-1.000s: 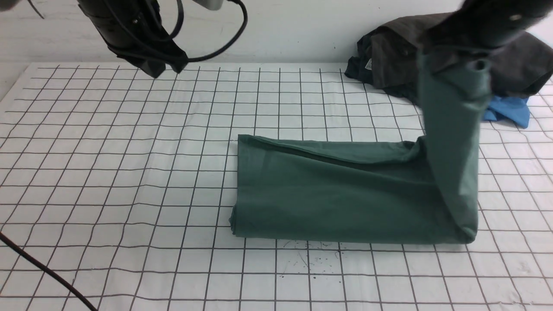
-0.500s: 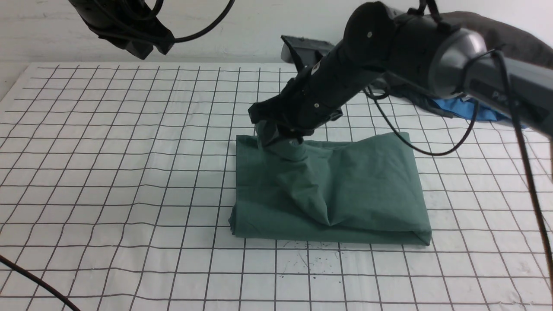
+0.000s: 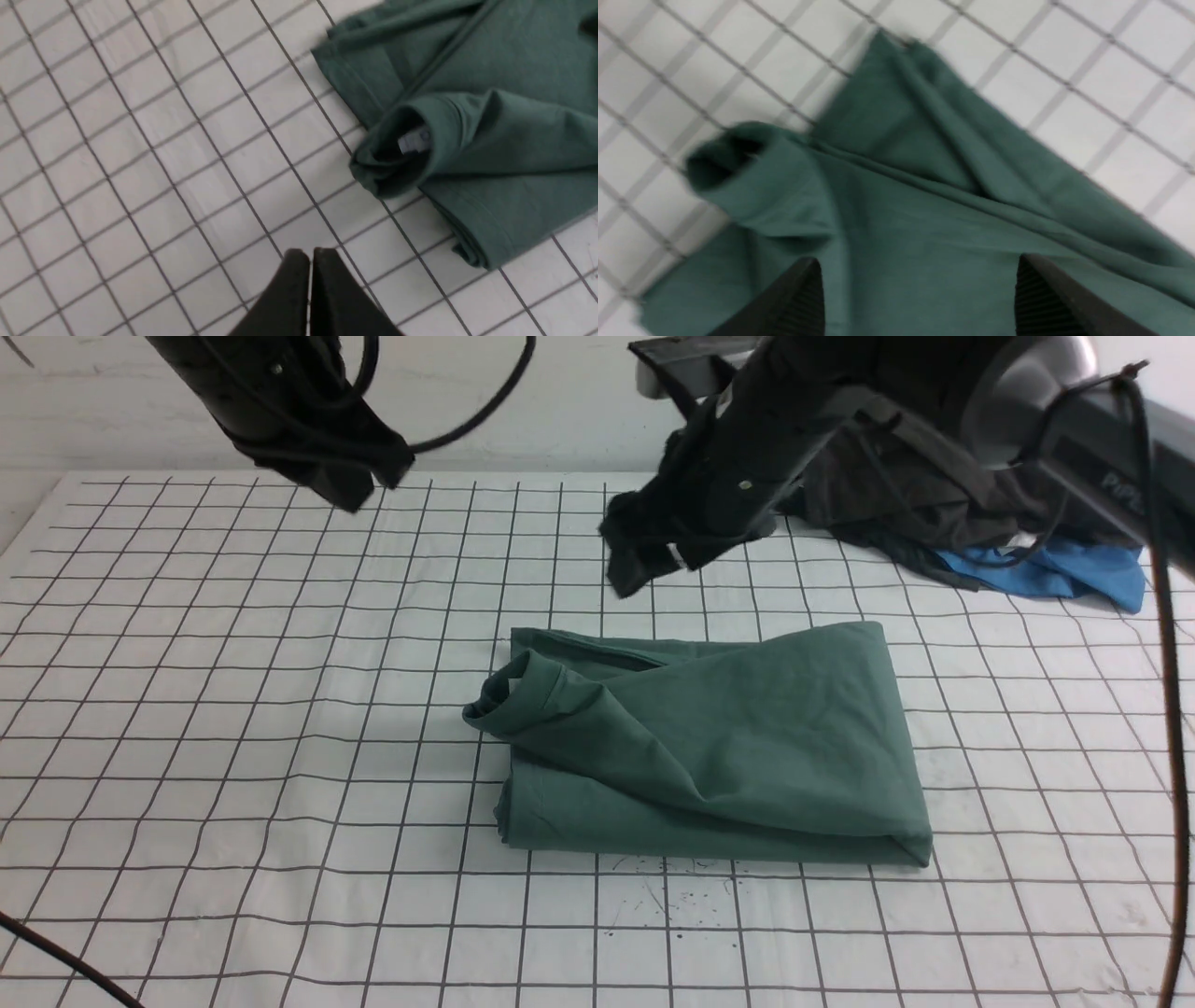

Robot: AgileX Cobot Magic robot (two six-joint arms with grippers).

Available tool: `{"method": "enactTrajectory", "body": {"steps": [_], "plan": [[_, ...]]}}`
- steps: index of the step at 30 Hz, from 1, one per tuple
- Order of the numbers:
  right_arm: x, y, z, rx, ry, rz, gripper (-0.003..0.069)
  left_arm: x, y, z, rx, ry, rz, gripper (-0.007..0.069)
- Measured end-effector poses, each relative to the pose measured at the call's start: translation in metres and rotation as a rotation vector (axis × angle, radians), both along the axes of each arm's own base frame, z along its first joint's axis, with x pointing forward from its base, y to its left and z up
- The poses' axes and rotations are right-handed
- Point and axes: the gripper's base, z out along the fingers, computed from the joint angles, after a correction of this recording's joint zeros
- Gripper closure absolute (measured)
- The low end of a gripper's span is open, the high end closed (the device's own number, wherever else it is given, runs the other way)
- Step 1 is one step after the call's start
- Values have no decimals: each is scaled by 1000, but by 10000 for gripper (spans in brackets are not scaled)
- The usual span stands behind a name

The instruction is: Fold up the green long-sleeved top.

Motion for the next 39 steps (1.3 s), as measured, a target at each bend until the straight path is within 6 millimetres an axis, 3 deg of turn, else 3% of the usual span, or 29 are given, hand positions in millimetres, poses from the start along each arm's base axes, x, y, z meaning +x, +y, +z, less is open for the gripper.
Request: {"method": "enactTrajectory", "body": {"steps": [1, 3, 7, 11, 16, 24, 28, 31, 39], "plan": [[0, -1, 0, -10, -3, -2, 188, 0, -1, -2, 1, 5, -2, 632], [8, -28, -9, -96, 2, -68, 296, -1, -15, -27, 12, 56, -35, 632], [10, -58, -44, -106, 138, -132, 519, 10, -49, -69, 13, 70, -93, 632], [2, -67, -75, -80, 267, -142, 645, 23, -75, -103, -10, 55, -116, 632], [3, -90, -95, -104, 303, -186, 672, 37, -100, -134, -130, 42, -86, 632], [15, -137, -95, -112, 292, -286, 673, 58, -127, -143, -273, 22, -113, 631], [16, -140, -95, -83, 299, -291, 673, 69, -130, -169, -211, 91, -123, 631], [16, -138, -95, -55, 303, -276, 673, 65, -124, -180, -101, 214, -143, 631], [16, -129, -93, 30, 311, -230, 673, 51, -104, -165, 89, 291, -141, 631]]}}
